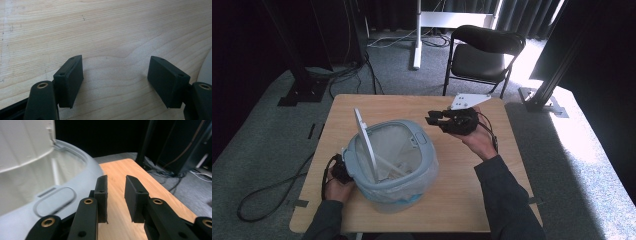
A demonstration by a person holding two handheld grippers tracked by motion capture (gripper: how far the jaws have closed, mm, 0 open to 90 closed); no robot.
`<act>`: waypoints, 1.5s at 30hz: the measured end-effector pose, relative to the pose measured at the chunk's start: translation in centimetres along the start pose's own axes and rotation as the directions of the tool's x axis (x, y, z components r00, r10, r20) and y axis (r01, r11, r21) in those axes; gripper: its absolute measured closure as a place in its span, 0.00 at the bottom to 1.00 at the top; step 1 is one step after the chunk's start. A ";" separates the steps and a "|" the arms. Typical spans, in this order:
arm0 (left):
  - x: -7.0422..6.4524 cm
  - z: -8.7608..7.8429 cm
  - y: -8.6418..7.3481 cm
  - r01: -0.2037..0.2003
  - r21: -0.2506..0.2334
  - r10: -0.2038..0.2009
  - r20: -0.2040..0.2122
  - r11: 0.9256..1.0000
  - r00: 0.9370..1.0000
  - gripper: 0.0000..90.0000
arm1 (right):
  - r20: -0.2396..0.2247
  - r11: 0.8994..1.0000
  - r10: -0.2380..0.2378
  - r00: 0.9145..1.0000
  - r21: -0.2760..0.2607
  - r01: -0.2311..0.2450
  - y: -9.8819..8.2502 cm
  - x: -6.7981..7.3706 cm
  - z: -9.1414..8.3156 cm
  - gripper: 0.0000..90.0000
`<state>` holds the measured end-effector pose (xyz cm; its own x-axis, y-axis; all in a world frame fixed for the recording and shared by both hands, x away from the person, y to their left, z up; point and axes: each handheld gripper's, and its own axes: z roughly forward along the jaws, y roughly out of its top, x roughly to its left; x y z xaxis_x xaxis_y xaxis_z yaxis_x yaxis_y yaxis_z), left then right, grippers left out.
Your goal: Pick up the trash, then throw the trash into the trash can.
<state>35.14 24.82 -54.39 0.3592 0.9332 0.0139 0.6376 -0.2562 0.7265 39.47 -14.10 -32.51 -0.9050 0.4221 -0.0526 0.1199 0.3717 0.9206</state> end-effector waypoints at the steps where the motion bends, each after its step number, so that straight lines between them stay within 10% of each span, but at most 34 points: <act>1: 0.0 0.0 0.0 0.000 0.000 0.000 0.000 1.000 1.000 0.32 | 0.008 1.000 0.011 1.000 -0.001 -0.011 -0.3 -0.3 0.0 0.80; 26: 0.0 0.1 0.1 -0.003 0.004 0.003 0.000 1.000 1.000 0.32 | 0.119 0.996 0.065 0.991 0.050 -0.072 -2.4 -2.8 0.3 0.75; 45: 0.0 0.0 0.0 0.000 0.002 0.000 -0.001 1.000 1.000 0.32 | 0.181 0.978 0.138 0.974 0.130 -0.163 -5.8 -5.4 4.1 0.75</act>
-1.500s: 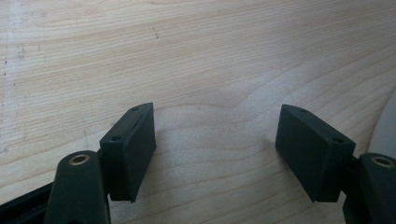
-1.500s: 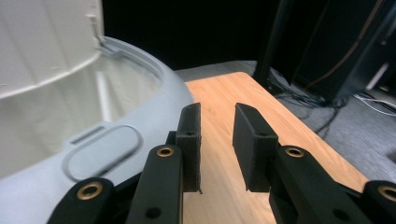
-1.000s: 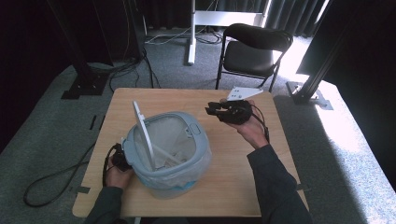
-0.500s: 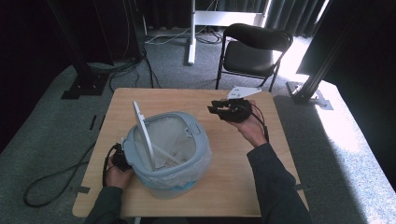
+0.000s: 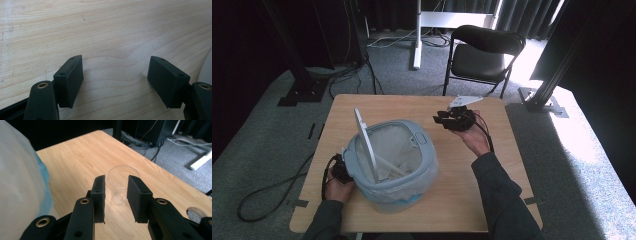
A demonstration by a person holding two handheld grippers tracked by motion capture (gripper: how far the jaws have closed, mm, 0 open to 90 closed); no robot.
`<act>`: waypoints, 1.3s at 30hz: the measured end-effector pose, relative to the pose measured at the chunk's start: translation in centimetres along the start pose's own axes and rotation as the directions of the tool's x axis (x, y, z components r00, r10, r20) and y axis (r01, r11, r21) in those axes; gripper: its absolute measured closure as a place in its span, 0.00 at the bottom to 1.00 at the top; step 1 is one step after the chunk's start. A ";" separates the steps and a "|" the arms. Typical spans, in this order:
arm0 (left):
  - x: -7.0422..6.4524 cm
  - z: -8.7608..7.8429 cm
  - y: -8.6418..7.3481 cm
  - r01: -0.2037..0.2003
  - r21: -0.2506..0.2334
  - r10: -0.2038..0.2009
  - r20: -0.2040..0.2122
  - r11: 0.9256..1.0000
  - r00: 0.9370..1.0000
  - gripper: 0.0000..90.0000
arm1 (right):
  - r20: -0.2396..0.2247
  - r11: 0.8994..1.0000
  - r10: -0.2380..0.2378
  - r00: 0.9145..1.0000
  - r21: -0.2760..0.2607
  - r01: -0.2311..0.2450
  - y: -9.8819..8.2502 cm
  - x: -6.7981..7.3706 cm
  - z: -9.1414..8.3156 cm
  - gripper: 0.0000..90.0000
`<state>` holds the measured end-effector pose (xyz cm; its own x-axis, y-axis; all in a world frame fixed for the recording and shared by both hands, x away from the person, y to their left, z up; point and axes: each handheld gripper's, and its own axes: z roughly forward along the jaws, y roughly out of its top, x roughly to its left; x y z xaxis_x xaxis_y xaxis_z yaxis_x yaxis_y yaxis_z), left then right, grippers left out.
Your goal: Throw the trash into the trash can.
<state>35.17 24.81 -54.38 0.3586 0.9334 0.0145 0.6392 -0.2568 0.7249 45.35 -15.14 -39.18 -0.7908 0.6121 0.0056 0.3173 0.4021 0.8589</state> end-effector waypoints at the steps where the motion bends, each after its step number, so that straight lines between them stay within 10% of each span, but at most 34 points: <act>1: 0.0 0.0 0.0 0.000 0.000 0.000 0.000 1.000 1.000 0.32 | 0.004 1.000 0.007 1.000 0.002 -0.007 -0.1 -0.1 0.2 0.75; 39: 0.0 0.0 -0.1 0.004 -0.003 -0.004 -0.002 1.000 1.000 0.32 | 0.079 0.984 0.160 0.984 0.067 -0.166 -0.7 -2.6 7.8 0.72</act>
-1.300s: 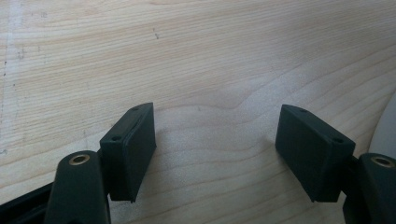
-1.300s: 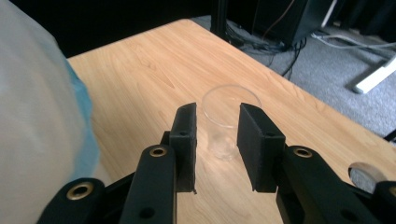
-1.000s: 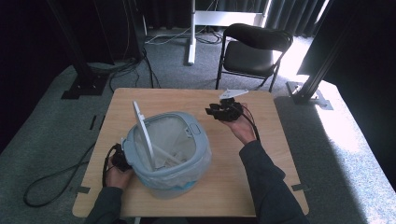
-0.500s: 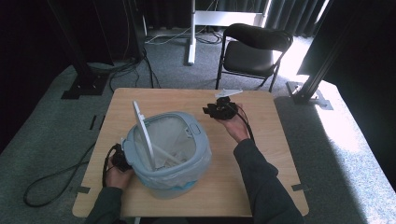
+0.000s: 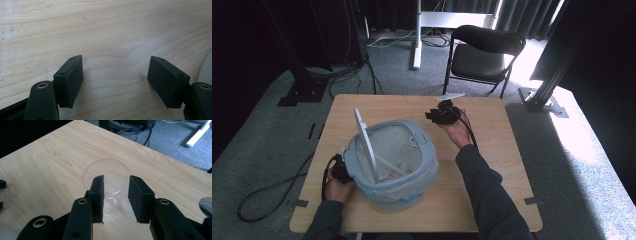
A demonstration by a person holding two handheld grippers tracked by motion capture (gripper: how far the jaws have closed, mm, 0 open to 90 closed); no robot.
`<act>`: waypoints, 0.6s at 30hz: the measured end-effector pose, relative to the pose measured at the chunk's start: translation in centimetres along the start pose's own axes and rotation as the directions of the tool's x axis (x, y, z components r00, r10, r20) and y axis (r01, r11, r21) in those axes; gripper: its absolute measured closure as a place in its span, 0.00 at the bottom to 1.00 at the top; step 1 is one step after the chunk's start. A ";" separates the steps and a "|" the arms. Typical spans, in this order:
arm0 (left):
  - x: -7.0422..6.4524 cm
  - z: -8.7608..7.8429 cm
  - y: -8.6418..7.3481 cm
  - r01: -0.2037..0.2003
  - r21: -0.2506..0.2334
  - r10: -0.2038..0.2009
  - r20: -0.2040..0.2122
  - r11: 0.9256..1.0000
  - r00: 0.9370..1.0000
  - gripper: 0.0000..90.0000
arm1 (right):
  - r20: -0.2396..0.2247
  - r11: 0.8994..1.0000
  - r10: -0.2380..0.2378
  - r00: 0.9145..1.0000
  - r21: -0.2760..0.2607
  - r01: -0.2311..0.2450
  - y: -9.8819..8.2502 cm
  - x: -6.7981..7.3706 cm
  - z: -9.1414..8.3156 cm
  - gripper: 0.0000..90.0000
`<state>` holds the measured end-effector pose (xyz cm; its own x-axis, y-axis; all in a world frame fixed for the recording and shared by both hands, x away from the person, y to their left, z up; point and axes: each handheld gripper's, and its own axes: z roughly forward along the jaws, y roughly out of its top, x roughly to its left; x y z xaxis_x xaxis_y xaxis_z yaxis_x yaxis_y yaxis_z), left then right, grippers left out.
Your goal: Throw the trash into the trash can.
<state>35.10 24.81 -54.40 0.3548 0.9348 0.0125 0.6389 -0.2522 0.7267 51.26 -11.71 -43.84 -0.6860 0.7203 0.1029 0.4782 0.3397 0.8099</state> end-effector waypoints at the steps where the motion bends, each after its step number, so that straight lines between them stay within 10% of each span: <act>1: 0.0 0.0 0.0 0.001 0.001 -0.001 0.001 1.000 1.000 0.32 | 0.002 1.000 0.005 1.000 0.002 -0.005 0.0 0.0 0.3 0.72; 18: 0.0 -0.1 -0.1 0.003 0.000 -0.003 0.003 1.000 1.000 0.32 | 0.052 0.996 0.078 0.996 0.041 -0.080 0.4 -0.8 3.1 0.68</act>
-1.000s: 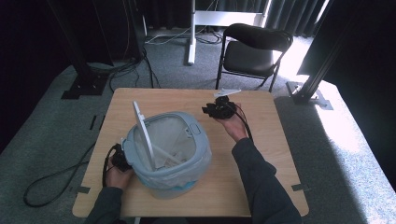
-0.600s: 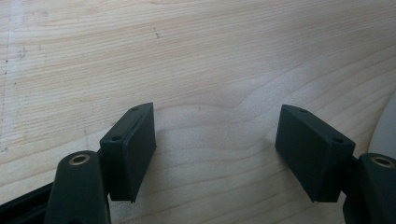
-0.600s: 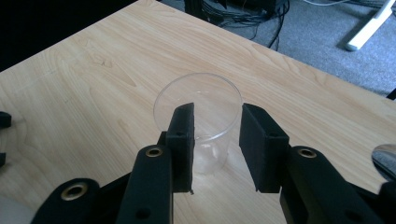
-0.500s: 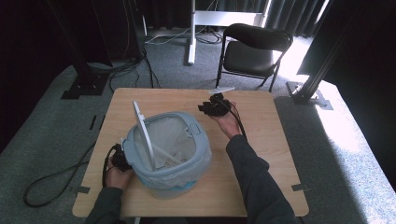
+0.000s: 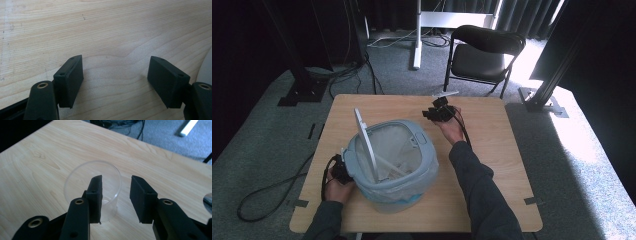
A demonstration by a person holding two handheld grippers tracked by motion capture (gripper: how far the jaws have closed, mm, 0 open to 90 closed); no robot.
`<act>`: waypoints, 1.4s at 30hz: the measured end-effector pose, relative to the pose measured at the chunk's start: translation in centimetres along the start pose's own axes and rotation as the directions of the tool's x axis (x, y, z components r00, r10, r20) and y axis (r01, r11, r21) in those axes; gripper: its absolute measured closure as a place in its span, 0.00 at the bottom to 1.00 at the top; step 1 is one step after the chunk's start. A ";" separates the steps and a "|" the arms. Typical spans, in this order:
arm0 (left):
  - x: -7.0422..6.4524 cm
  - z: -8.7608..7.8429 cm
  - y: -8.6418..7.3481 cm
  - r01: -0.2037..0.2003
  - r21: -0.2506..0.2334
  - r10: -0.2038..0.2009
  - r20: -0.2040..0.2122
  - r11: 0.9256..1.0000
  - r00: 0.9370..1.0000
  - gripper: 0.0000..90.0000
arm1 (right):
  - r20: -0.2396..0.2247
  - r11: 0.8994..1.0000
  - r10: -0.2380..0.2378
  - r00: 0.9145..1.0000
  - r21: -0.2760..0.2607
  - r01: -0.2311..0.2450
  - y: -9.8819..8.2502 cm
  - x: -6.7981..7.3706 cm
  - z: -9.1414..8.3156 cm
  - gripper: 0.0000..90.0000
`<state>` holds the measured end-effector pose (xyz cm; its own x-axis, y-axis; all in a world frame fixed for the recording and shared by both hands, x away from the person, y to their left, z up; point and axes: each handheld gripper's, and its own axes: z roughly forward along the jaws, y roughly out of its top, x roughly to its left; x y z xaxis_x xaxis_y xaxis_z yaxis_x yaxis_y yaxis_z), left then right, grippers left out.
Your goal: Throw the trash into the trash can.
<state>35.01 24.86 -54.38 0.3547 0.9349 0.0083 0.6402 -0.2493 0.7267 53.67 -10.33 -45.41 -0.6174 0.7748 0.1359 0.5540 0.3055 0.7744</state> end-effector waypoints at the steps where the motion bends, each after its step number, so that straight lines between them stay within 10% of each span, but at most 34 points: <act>1: 0.0 0.0 0.0 -0.001 0.001 0.001 0.000 1.000 1.000 0.32 | -0.001 1.000 0.007 1.000 0.004 -0.007 -0.1 -0.1 0.2 0.68; 13: 0.0 0.0 0.0 -0.003 0.002 0.003 0.000 1.000 1.000 0.32 | -0.042 0.998 0.024 0.999 0.062 -0.022 -0.8 -0.2 1.2 0.80; 27: 0.0 0.0 0.0 -0.004 0.002 0.004 0.001 1.000 1.000 0.32 | -0.095 0.982 -0.089 0.992 0.159 0.103 -3.1 0.3 -0.2 0.96; 42: 0.0 0.0 0.0 -0.004 0.003 0.004 0.000 1.000 1.000 0.32 | -0.068 0.998 -0.047 0.997 0.034 0.050 -3.6 -1.3 -3.7 0.96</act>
<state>34.97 24.90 -54.37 0.3570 0.9340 0.0113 0.6407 -0.2536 0.7247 50.39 -14.49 -46.07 -0.6795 0.7201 0.1406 0.5411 0.3623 0.7590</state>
